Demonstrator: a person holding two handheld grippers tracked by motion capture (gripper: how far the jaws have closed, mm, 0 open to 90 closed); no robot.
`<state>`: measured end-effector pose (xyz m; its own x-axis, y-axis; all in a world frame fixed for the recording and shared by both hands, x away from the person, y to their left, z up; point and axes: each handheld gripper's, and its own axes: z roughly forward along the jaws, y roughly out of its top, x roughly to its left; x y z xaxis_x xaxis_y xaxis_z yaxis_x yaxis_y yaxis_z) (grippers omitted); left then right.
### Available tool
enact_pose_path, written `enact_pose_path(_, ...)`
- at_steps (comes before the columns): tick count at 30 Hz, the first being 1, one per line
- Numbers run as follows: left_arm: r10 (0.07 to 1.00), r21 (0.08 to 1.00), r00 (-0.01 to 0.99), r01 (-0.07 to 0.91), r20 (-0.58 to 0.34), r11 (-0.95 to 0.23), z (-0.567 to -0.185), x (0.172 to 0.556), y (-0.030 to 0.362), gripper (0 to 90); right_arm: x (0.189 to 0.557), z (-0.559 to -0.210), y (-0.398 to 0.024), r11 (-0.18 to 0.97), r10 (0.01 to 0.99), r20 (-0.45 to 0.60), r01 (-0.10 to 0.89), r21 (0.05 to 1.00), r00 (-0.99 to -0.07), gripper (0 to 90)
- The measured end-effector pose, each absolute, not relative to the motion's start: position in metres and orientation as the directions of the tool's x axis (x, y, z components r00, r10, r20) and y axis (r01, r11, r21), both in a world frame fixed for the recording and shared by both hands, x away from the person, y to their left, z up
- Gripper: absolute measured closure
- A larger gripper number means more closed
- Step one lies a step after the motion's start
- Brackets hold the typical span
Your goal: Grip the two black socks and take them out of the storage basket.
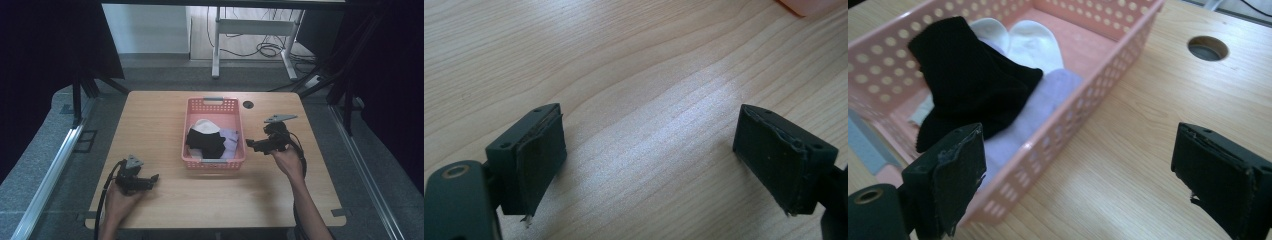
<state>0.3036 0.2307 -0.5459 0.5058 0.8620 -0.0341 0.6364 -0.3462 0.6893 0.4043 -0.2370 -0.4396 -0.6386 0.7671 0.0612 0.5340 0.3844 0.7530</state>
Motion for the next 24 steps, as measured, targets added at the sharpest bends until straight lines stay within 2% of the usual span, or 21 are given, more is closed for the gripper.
enact_pose_path(10,0.862,0.689,0.506,0.636,-0.033,-0.347,-0.546,0.304,0.231,13.4,0.411,-0.439,-0.213,0.394,0.727,0.095,0.527,0.752,-0.68,6.8)
enact_pose_path(15,0.862,0.689,0.506,0.636,-0.033,-0.347,-0.546,0.304,0.231,13.4,0.416,-0.442,-0.188,0.44,0.694,0.102,0.531,0.724,-0.713,6.8)
enact_pose_path(24,0.862,0.689,0.506,0.636,-0.033,-0.347,-0.546,0.304,0.231,13.4,0.424,-0.445,-0.159,0.451,0.652,0.154,0.543,0.708,-0.742,6.6)
